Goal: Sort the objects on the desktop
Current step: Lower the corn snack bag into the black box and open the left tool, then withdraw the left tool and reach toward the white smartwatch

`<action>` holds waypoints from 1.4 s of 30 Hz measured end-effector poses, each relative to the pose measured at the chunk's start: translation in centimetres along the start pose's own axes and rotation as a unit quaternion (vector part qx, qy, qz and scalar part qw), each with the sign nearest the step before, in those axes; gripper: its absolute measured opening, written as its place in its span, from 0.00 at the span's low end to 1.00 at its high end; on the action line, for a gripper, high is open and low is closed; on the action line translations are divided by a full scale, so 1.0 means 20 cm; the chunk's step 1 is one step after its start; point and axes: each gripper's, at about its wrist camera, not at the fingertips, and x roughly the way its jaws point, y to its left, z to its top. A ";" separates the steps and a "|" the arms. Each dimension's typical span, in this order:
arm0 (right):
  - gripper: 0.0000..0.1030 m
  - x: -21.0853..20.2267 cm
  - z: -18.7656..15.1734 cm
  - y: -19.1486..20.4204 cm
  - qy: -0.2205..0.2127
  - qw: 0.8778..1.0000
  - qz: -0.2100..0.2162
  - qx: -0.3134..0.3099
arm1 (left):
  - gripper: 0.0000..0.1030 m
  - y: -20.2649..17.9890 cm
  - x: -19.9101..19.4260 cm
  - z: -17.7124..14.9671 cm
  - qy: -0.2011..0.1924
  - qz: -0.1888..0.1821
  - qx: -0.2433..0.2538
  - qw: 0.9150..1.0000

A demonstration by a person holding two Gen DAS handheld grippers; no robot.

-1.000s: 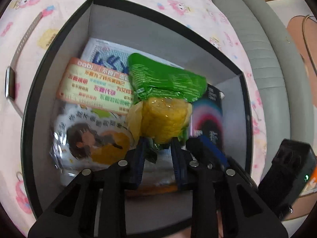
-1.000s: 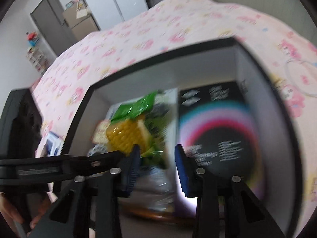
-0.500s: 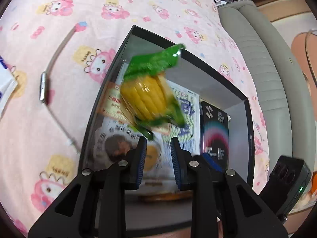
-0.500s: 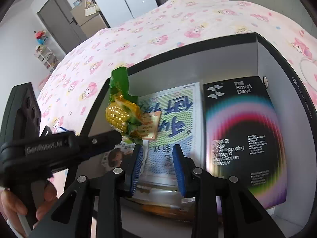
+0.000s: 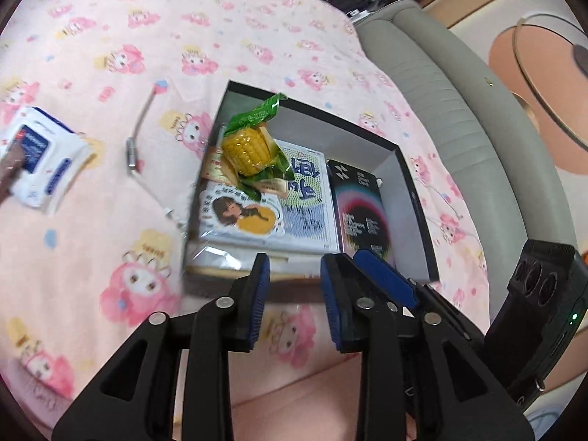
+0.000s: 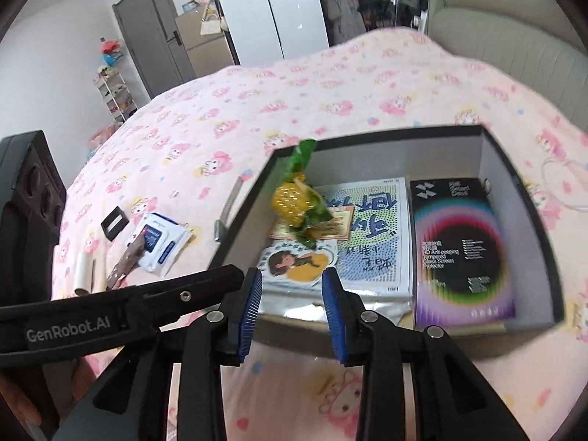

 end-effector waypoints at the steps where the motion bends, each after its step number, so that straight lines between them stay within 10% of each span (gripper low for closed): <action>1: 0.29 -0.02 -0.01 0.03 -0.001 1.000 0.004 -0.001 | 0.31 0.00 -0.04 -0.02 -0.004 0.004 0.003 1.000; 17: 0.34 -0.18 -0.13 0.40 0.006 0.999 0.037 -0.038 | 0.36 0.17 -0.58 -0.30 -0.080 0.089 0.039 0.992; 42: 0.34 -0.08 -0.17 0.83 0.005 0.995 0.066 -0.078 | 0.36 0.57 -0.80 -0.35 -0.120 0.094 -0.034 0.988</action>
